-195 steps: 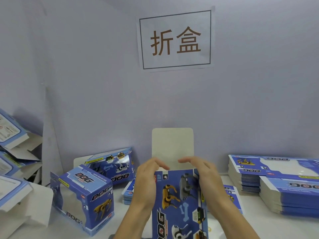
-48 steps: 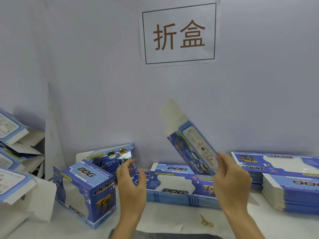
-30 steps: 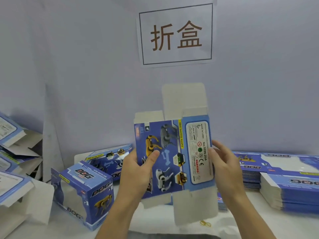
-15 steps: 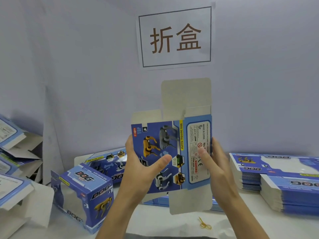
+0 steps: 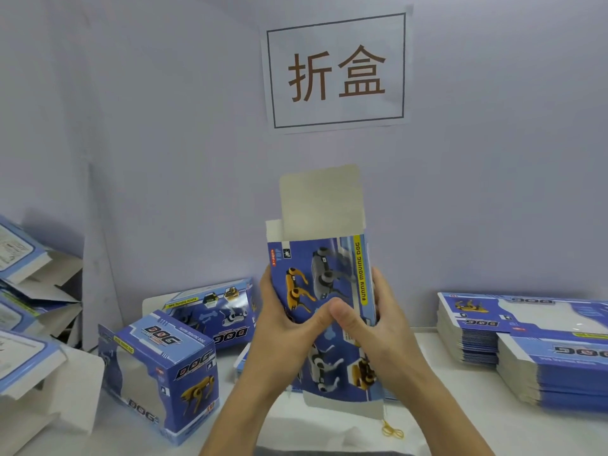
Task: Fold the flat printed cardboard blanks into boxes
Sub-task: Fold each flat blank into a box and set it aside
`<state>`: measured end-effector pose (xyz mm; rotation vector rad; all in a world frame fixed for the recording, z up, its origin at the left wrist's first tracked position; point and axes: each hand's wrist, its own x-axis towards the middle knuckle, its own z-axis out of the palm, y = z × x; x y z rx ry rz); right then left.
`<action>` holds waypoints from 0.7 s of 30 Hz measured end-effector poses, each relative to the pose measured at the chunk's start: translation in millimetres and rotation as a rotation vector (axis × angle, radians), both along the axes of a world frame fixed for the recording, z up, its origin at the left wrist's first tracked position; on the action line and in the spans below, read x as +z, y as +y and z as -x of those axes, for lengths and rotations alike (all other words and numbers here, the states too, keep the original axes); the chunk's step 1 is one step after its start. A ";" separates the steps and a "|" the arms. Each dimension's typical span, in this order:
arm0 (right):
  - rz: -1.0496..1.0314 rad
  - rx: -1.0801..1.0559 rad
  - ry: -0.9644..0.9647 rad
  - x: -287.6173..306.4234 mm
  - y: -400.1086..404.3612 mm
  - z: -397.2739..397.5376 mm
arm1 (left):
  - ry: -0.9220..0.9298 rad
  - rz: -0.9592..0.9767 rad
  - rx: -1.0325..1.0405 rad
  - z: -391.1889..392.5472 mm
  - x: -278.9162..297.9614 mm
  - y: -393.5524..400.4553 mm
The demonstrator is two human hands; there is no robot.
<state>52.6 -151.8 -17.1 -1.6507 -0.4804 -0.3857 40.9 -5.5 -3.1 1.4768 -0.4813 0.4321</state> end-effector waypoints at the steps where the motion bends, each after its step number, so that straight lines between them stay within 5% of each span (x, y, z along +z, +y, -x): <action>1: -0.016 -0.036 -0.008 -1.6 -3.1 0.2 | 0.010 0.013 -0.001 -0.5 0.1 1.6; 7: -0.123 0.037 0.010 2.1 -17.4 -0.6 | -0.005 0.152 0.041 2.6 10.2 10.5; 13: -0.126 0.188 0.055 2.5 -21.6 2.5 | -0.093 0.096 0.052 5.4 10.7 4.2; 16: -0.287 0.098 -0.039 4.9 -16.3 2.4 | -0.142 0.016 0.048 7.2 2.5 -7.2; 21: -0.260 -0.140 -0.207 3.1 -17.5 -0.4 | -0.062 0.034 -0.022 8.3 2.8 -9.5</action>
